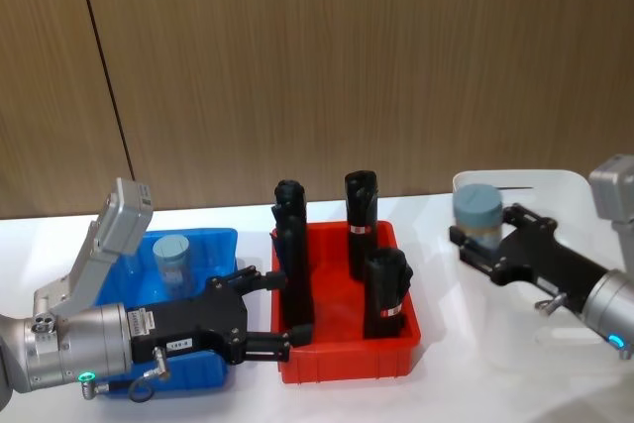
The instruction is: Pick the cotton swabs from the blue box and place them into the white box.
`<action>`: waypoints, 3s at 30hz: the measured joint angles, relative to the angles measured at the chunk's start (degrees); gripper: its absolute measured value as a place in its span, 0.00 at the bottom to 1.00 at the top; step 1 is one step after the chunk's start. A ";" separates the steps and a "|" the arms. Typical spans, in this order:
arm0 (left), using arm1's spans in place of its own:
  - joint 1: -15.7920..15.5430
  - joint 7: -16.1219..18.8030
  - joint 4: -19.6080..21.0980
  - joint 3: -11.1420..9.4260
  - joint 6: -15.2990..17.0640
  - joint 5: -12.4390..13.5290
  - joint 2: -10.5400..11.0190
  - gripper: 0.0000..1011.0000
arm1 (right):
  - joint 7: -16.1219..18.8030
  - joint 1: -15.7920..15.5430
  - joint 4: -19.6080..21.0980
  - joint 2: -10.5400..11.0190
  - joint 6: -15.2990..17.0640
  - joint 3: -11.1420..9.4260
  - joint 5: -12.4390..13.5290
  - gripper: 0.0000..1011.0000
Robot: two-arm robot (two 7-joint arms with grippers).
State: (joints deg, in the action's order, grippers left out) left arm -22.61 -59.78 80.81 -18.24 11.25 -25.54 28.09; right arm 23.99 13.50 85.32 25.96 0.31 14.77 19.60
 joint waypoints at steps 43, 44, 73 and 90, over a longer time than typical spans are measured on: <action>0.02 0.02 0.00 0.00 0.00 0.00 -0.01 0.99 | -5.16 12.73 -24.58 -3.04 -0.10 -2.01 -2.26 0.99; 0.06 0.21 0.02 -0.01 -0.01 0.05 -0.03 0.99 | -5.26 12.58 -24.33 -3.06 -0.10 -2.02 -2.26 0.99; 3.06 19.87 4.15 -2.62 -3.52 4.68 -2.11 0.99 | -12.26 -0.09 -5.36 -4.75 0.75 -1.93 -2.69 0.99; 4.93 32.00 6.71 -4.24 -5.67 7.59 -3.39 0.99 | -16.93 -8.52 7.23 -5.89 1.29 -1.88 -2.94 0.99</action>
State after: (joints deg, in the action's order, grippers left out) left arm -17.67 -27.78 87.53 -22.48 5.58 -17.95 24.71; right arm 7.06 4.98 92.55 20.06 1.60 12.90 16.66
